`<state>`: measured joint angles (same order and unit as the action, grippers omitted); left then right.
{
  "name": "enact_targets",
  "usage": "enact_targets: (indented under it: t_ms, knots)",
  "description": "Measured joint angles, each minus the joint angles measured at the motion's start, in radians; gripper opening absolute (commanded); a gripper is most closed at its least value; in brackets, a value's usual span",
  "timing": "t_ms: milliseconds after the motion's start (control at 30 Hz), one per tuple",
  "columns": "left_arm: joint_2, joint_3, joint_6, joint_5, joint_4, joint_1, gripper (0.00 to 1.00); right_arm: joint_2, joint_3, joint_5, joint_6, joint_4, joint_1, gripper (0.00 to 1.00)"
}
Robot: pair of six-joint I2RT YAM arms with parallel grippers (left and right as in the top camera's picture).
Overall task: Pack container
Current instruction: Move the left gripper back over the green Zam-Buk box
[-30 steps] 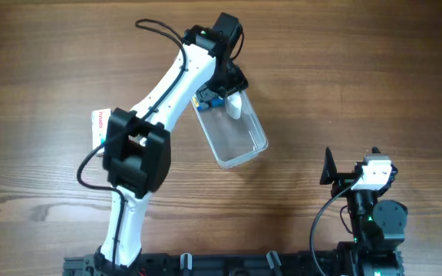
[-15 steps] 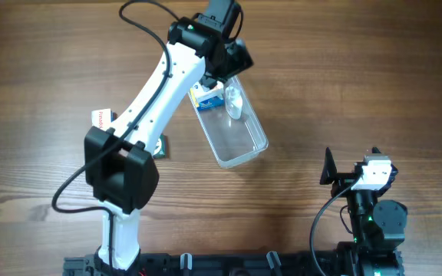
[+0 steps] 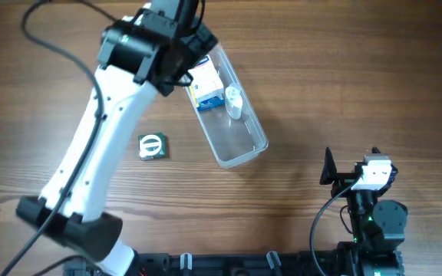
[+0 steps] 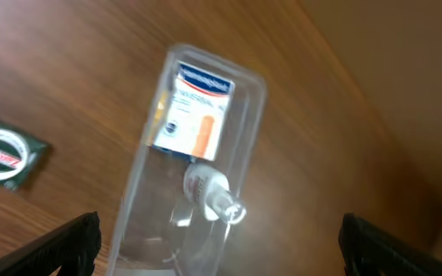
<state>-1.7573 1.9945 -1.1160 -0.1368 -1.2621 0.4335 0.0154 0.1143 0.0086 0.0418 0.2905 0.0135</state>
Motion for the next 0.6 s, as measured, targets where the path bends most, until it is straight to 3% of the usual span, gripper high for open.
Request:
enact_targets:
  t_ms: [333,600]
  knots:
    - [0.122,-0.470,-0.360,-0.030,0.120,-0.084,1.00,0.000,0.000,0.000,0.000,0.000,0.000,1.00]
    - [0.124,-0.615,-0.543,0.000,0.149,-0.156,0.99,0.000,0.000,0.000,0.000,0.000,0.000,1.00]
